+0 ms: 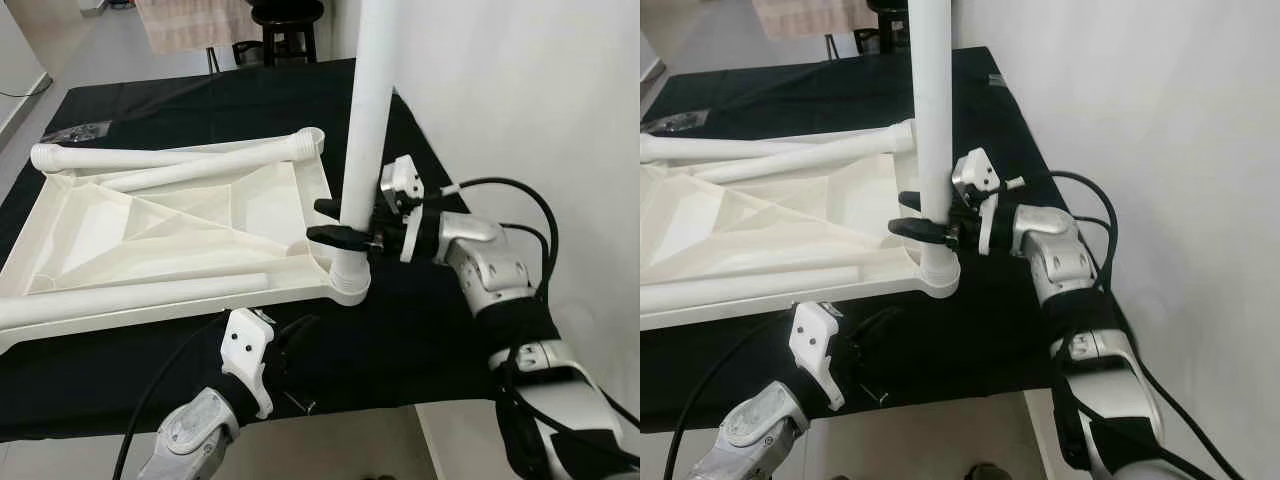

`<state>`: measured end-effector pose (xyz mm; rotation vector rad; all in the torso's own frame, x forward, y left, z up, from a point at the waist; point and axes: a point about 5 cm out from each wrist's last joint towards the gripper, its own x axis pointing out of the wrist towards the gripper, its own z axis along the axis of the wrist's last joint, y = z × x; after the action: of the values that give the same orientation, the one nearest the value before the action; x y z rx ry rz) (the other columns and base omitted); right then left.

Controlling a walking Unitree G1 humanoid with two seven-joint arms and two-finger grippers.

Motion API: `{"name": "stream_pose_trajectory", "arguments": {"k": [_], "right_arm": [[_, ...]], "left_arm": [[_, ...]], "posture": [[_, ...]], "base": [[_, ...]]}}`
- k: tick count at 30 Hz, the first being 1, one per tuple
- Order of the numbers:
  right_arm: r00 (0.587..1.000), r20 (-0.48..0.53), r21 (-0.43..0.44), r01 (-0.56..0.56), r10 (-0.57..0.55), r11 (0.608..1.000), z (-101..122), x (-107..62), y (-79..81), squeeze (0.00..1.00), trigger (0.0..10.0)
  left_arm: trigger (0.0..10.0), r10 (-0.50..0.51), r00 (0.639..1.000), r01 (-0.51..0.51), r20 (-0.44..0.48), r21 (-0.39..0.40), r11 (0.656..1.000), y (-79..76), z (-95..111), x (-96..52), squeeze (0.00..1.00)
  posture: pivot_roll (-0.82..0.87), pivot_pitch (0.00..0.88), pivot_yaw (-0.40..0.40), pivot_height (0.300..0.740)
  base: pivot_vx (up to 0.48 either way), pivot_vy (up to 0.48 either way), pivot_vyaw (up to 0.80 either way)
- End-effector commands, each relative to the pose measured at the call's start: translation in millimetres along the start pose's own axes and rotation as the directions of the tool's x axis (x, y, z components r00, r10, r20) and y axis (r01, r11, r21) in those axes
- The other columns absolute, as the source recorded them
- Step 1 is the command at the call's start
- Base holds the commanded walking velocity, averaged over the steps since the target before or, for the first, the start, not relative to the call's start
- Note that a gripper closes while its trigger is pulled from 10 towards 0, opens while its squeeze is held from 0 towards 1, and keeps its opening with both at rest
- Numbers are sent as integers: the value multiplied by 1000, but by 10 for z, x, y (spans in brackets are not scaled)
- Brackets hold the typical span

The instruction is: Building children table

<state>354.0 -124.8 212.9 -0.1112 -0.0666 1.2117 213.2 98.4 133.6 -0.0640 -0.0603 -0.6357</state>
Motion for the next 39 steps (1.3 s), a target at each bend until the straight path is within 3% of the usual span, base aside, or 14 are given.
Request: {"name": "stream_pose_trajectory", "arguments": {"k": [1,4,8,13,15,16,18,19,20,21,22,28,29,39], "right_arm": [[994,-50,39,100,-98,994,-190,-26,40,0,0],[964,-118,59,246,-238,967,-394,-39,141,0,0],[714,-262,189,698,-650,690,-725,-16,352,0,0],[675,-286,170,735,-680,657,-749,44,591,0,0],[725,-239,62,675,-646,735,-666,188,568,0,0],[718,-245,44,680,-652,732,-665,203,533,0,7961],[703,-258,50,695,-663,717,-667,209,510,0,7961],[708,-244,77,695,-662,715,-636,216,475,0,10000],[719,-231,93,687,-655,721,-591,230,462,443,10000],[719,-231,93,687,-655,721,-591,230,462,443,10000],[742,-207,110,665,-638,739,-536,243,435,1000,10000],[875,-61,137,484,-480,865,-249,177,235,949,10000],[919,-42,103,395,-392,913,-215,122,188,0,10000],[988,-63,68,145,-141,987,-193,-74,-57,0,10000]], "left_arm": [[10000,-3,1000,3,-15,-8,1000,-16,-16,-34,0],[10000,-5,1000,5,-15,-8,1000,-16,-14,-43,0],[10000,-5,1000,5,-14,-8,1000,-5,-1,-52,0],[10000,-4,1000,4,-14,-7,1000,12,2,-54,0],[10000,-8,1000,8,-17,-8,1000,31,-7,-37,0],[10000,-9,1000,9,-18,-7,1000,36,-9,-33,0],[10000,-8,1000,8,-18,-6,1000,40,-8,-30,0],[10000,-3,1000,3,-16,-4,1000,47,-6,-26,0],[10000,1,1000,-1,-15,-2,1000,51,-4,-25,0],[10000,1,1000,-1,-15,-2,1000,51,-4,-25,0],[10000,3,1000,-3,-14,-1,1000,55,-3,-21,0],[10000,-3,1000,3,-17,-4,1000,61,-6,-10,0],[10000,-5,1000,5,-17,-6,1000,58,-8,-7,0],[10000,0,1000,0,-15,-6,1000,31,-16,-9,0]], "posture": [[19,138,6,740],[16,142,-1,740],[12,166,-3,740],[1,160,10,740],[3,146,8,740],[3,143,9,740],[5,141,9,740],[6,139,10,740],[6,139,10,740],[6,139,10,740],[12,137,13,740],[19,132,14,740],[25,130,8,740],[51,130,-18,740]], "base": [[0,0,0],[0,0,0],[0,0,0],[0,0,0],[0,0,0],[0,0,0],[0,0,0],[0,0,0],[0,0,0],[0,0,0],[0,0,0],[0,0,0],[0,0,0],[0,0,0]]}}
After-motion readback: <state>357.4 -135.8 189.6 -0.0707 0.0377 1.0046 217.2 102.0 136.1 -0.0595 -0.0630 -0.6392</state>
